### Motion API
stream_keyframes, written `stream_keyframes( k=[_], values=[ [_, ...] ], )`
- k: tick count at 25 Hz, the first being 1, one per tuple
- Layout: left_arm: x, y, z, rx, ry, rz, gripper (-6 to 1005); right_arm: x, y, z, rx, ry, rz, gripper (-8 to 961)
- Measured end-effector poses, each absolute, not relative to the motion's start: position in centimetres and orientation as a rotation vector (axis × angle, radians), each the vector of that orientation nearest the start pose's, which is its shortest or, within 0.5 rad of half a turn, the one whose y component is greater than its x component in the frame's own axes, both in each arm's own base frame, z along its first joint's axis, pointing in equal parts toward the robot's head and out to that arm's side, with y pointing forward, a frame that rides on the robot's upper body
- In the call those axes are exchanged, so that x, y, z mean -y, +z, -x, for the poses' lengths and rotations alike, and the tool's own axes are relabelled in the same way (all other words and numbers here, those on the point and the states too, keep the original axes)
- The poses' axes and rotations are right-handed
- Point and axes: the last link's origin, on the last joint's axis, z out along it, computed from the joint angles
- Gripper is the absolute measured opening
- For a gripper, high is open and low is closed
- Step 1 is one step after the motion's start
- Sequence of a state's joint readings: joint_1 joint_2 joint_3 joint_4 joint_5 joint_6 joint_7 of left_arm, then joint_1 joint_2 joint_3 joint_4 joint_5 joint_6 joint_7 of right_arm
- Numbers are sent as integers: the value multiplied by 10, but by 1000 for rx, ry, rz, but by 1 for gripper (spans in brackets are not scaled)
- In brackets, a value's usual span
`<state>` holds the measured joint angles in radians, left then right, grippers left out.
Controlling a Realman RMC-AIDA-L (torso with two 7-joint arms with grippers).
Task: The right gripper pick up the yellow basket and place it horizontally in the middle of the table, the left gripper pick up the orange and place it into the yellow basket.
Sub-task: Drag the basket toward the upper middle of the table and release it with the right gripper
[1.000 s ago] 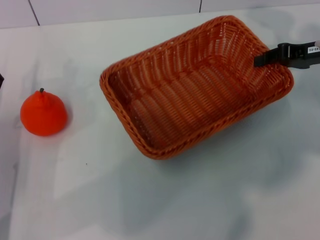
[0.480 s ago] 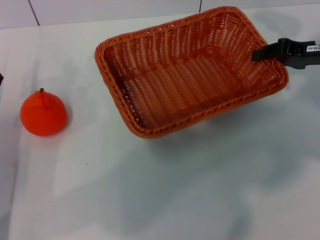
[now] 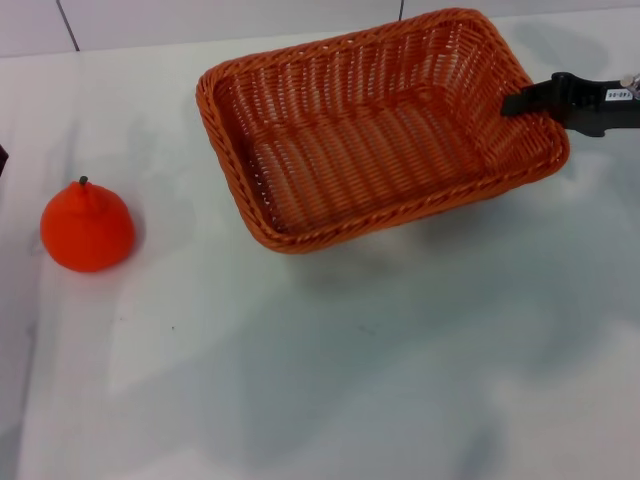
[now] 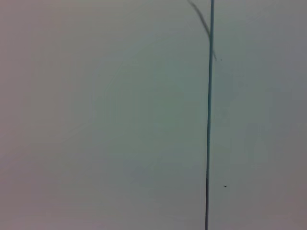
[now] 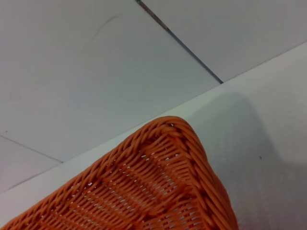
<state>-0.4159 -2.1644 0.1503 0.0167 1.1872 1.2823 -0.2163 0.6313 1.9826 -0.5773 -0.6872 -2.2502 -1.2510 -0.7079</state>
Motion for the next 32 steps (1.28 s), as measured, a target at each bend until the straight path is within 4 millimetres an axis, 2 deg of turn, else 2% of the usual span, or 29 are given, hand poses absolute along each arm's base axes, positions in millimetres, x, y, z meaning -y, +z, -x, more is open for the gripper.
stream_keyframes(
  k=[15,32],
  values=[
    [-302,-14,348,604,-691,1471,810,-406,46,-295,-2543,867,-2405,308],
    [-302,-13,348,601,-689,1473,810,-407,41,-292,-2544,854,-2431,342]
  ],
)
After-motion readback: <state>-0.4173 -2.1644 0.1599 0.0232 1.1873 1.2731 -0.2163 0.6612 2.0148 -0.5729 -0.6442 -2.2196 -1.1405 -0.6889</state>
